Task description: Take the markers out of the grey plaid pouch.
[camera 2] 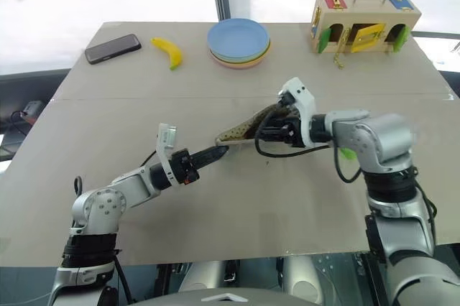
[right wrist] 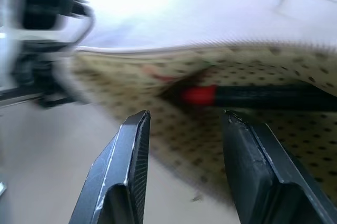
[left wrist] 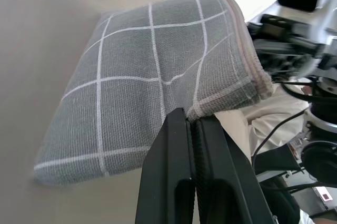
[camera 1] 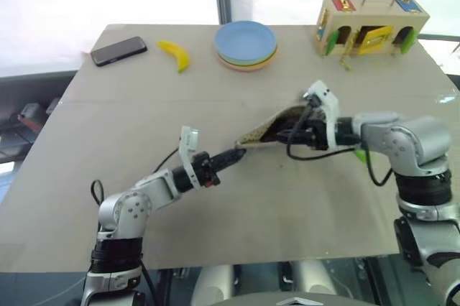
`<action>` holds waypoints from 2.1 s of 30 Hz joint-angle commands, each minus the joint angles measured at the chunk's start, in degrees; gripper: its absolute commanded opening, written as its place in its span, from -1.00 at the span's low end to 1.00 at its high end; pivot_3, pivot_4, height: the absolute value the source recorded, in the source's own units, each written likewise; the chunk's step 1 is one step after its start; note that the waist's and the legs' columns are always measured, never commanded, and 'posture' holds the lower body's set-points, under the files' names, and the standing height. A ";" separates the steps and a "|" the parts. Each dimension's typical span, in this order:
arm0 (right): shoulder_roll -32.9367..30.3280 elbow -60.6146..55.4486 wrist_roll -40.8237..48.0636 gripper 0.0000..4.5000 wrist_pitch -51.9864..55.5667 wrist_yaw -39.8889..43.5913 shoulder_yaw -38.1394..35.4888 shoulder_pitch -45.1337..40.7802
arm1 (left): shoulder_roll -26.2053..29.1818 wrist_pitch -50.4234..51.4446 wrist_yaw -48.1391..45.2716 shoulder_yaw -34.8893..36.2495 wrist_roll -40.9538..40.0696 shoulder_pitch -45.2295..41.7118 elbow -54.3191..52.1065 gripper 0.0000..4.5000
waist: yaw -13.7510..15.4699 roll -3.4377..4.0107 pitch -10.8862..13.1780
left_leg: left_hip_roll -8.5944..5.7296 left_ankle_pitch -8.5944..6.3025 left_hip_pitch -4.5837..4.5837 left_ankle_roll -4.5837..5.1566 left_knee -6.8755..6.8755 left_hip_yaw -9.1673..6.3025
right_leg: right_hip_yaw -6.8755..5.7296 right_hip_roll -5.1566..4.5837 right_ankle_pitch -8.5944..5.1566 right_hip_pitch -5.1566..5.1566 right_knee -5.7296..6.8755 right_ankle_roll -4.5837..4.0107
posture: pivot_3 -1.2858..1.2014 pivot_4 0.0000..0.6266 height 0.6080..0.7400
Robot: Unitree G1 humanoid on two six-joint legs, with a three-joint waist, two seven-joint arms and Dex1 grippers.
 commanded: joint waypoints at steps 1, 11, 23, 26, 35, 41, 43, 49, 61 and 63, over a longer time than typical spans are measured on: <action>-4.27 -2.49 -7.21 -0.05 -9.86 0.65 11.33 -0.02 | -0.48 8.98 1.75 3.50 -13.62 -1.17 -0.46 -1.00 | -0.02 0.01 0.01 | -0.01 0.00 -0.01 0.00 0.00 0.00 | -0.02 0.01 0.00 -0.01 -0.01 0.00 | 0.03 -0.52 1.00; -17.84 -16.43 -12.20 -0.05 -18.33 11.19 21.70 -4.80 | 1.27 13.22 14.27 7.18 -25.98 -2.72 10.25 -1.00 | -0.12 0.04 0.14 | -0.01 -0.05 0.05 0.09 0.03 -0.02 | -0.08 0.27 -0.01 0.02 0.01 0.34 | 0.03 -0.52 1.00; -4.04 8.95 -36.18 -0.05 -45.55 1.72 32.48 -5.39 | 1.33 4.77 7.90 3.34 -9.58 -2.86 11.58 -1.00 | -0.09 -0.05 0.08 | -0.03 0.04 0.09 -0.06 0.09 0.13 | 0.06 0.29 -0.07 0.01 0.10 0.12 | 0.03 -0.52 1.00; -4.88 10.79 -40.23 -0.05 -46.61 4.35 34.27 -5.60 | 1.07 4.53 7.30 3.57 -8.92 -2.17 10.44 -1.00 | -0.09 -0.04 0.07 | -0.02 0.04 0.11 -0.07 0.08 0.10 | 0.04 0.27 -0.07 0.02 0.11 0.12 | 0.03 -0.52 1.00; -7.78 4.75 -41.73 -0.05 -39.94 15.76 32.01 -6.07 | 0.53 2.53 6.50 3.28 -6.12 -0.36 6.80 -1.00 | 0.02 -0.04 0.05 | -0.04 0.00 0.17 -0.01 0.10 0.01 | -0.07 -0.07 -0.07 0.11 0.14 0.11 | 0.03 -0.52 1.00; -9.42 3.29 -42.84 -0.05 -37.99 20.68 32.05 -7.16 | 0.87 0.80 4.69 1.10 -3.04 0.74 4.00 -1.00 | 0.10 -0.02 0.06 | -0.07 -0.01 0.13 -0.01 0.09 -0.02 | -0.14 -0.16 -0.06 0.11 0.10 0.10 | 0.03 -0.52 1.00; -10.04 4.97 -44.72 -0.05 -39.58 21.44 33.72 -6.87 | 0.60 0.50 4.36 0.51 -2.34 0.75 3.34 -1.00 | 0.14 -0.03 0.06 | -0.08 -0.01 0.12 0.00 0.09 -0.03 | -0.16 -0.18 -0.07 0.12 0.06 0.10 | 0.03 -0.52 1.00; -10.84 2.80 -43.77 -0.05 -37.62 25.49 31.73 -7.01 | 0.06 0.57 4.62 0.93 -2.19 0.31 2.82 -1.00 | 0.22 -0.02 0.07 | -0.09 -0.01 0.14 0.00 0.11 -0.04 | -0.18 -0.21 -0.06 0.16 0.03 0.10 | 0.03 -0.52 1.00; -7.70 15.02 -48.70 -0.78 -45.31 22.15 32.94 -5.35 | -0.36 -1.00 4.34 -0.34 -0.06 0.68 0.63 -1.00 | -0.06 -0.15 -0.06 | -0.06 -0.01 0.44 -0.01 0.11 -0.04 | -0.21 -0.17 -0.07 0.46 0.03 0.09 | 0.03 -0.52 1.00; -8.93 12.79 -48.18 -0.89 -45.38 23.08 31.31 -4.82 | -0.27 -2.35 4.16 -0.41 1.25 0.78 0.63 -1.00 | 0.05 -0.15 -0.06 | -0.05 -0.10 0.62 -0.18 0.11 -0.04 | -0.27 -0.25 -0.08 0.59 0.02 0.11 | 0.03 -0.52 1.00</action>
